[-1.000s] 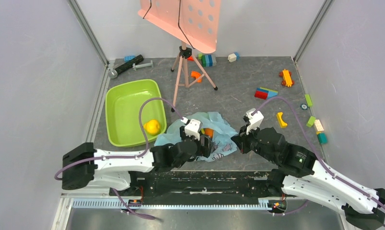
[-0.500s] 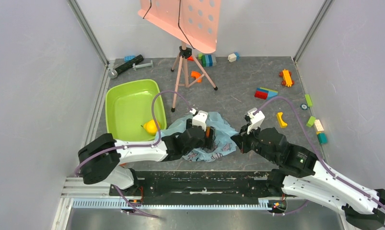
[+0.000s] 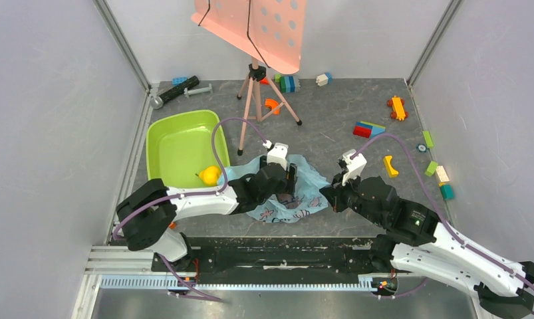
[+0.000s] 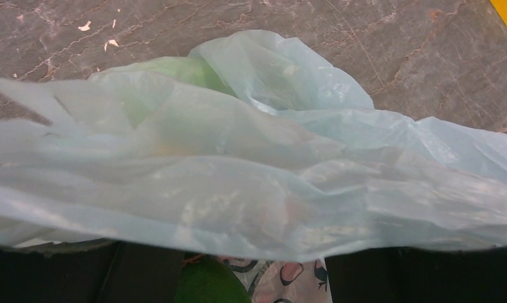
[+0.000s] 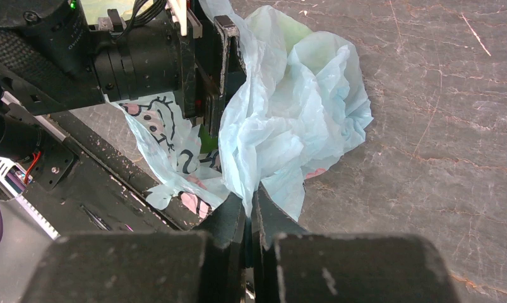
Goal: Take the fake fruits out of the plastic bag
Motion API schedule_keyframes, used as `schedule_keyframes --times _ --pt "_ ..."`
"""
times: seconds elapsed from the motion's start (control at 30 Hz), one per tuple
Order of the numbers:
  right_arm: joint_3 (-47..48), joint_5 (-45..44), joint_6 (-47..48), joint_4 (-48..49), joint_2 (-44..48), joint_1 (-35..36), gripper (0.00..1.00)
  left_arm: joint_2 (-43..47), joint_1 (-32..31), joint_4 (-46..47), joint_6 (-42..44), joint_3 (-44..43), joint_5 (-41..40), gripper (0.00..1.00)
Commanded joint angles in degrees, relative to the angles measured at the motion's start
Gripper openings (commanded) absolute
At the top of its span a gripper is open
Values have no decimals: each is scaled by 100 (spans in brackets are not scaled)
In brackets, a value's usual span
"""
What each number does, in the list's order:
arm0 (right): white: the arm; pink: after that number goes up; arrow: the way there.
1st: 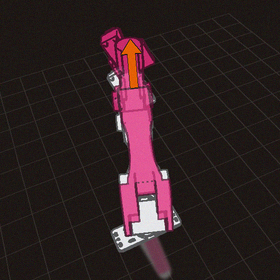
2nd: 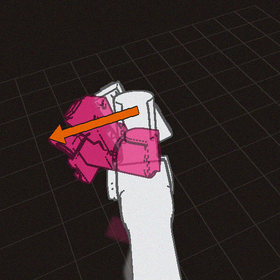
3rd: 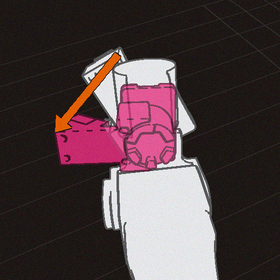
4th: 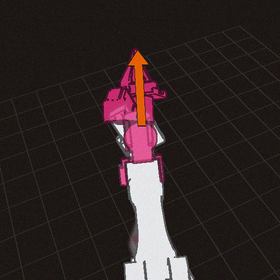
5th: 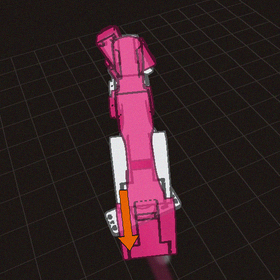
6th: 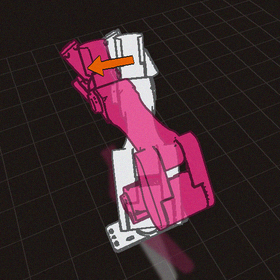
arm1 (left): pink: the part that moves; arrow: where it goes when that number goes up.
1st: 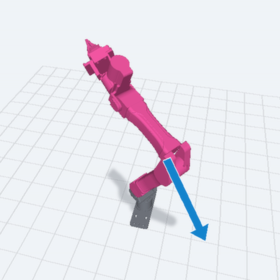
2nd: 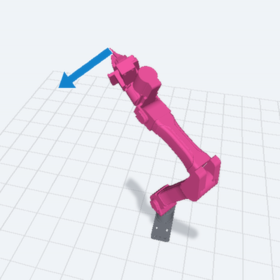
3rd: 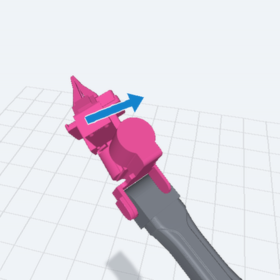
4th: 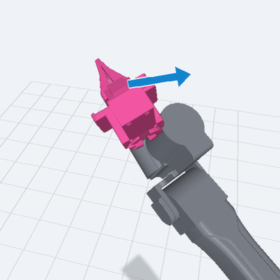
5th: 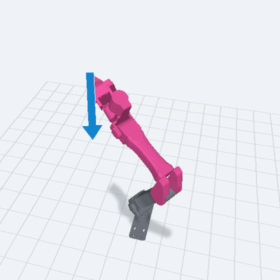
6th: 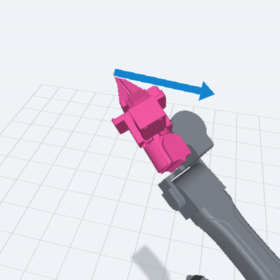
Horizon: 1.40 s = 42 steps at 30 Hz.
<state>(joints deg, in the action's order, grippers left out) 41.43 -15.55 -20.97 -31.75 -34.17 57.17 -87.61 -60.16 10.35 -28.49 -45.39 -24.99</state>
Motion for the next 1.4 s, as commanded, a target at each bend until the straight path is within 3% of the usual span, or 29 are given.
schedule_keyframes --times 0.0,0.27,1.07,1.37 --pt "137 -156 37 159 76 5 0 -17 68 -29 -27 -250 -275 74" --pt "155 -86 49 143 44 1 0 -653 81 -838 123 -937 -452 70" --pt "22 -78 19 90 150 5 0 -1670 -229 -1132 306 -1418 117 76" --pt "-16 -160 -12 28 252 7 0 -1551 -224 -1351 340 -1506 43 54"
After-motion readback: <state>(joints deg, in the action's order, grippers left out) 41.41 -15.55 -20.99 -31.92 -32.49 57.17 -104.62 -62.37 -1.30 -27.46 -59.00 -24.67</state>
